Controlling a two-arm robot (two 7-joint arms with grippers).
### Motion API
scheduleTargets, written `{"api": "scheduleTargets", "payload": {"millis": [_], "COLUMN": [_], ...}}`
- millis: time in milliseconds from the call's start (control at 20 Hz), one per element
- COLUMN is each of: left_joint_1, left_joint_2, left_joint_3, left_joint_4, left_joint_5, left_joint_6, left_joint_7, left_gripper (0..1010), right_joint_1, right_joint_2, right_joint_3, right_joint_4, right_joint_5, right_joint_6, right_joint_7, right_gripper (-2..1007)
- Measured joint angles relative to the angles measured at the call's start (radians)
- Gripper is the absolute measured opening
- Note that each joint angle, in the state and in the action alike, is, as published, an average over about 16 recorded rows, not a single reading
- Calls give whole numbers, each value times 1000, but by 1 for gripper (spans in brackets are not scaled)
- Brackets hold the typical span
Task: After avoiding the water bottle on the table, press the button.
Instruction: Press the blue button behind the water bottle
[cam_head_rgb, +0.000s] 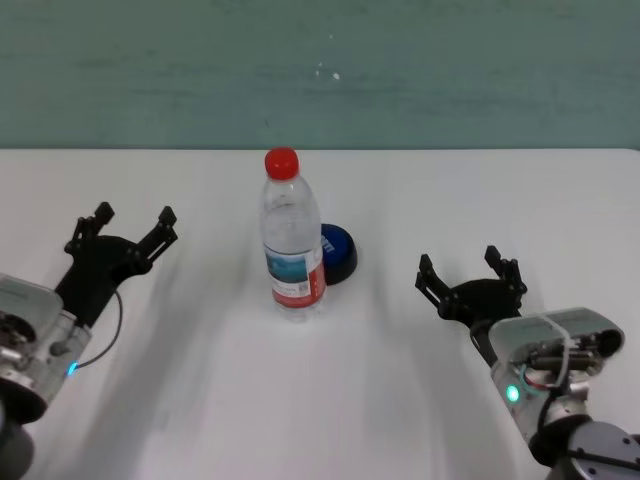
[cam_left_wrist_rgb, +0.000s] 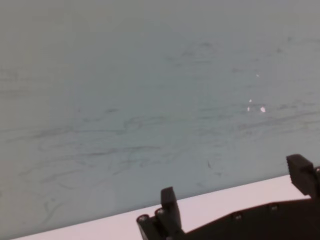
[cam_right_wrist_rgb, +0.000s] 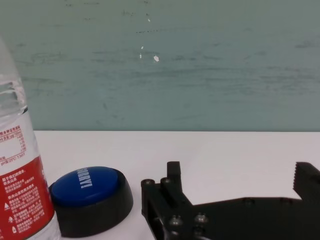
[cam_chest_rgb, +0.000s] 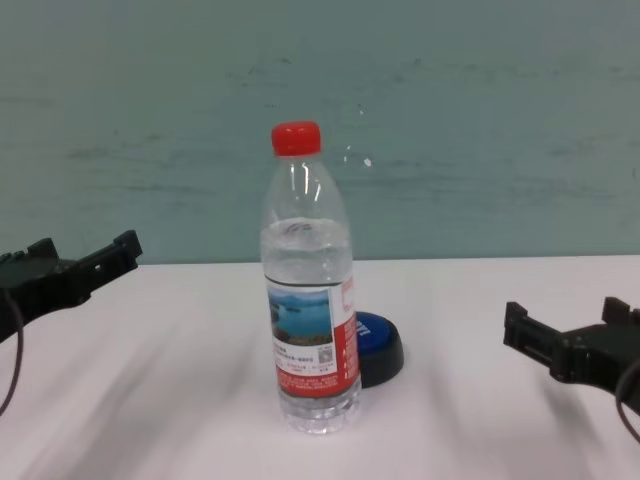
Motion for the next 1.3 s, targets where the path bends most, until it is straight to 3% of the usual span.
{"api": "scheduleTargets", "payload": {"millis": [650,1300], "left_joint_1": [116,201], "left_joint_2": [42,70], "left_joint_3": [-5,9], "left_joint_4": [-116,-194], "left_joint_5": [-47,-71], "left_joint_6": [8,1], "left_joint_7": [-25,-43], "left_gripper": [1010,1010], "right_joint_1": [0,0], "right_joint_2": [0,0], "right_joint_3": [0,0], "right_joint_4": [0,0], "right_joint_5": [0,0], "right_joint_6": [0,0], "right_joint_7": [0,0], "right_gripper": [1004,1004]}}
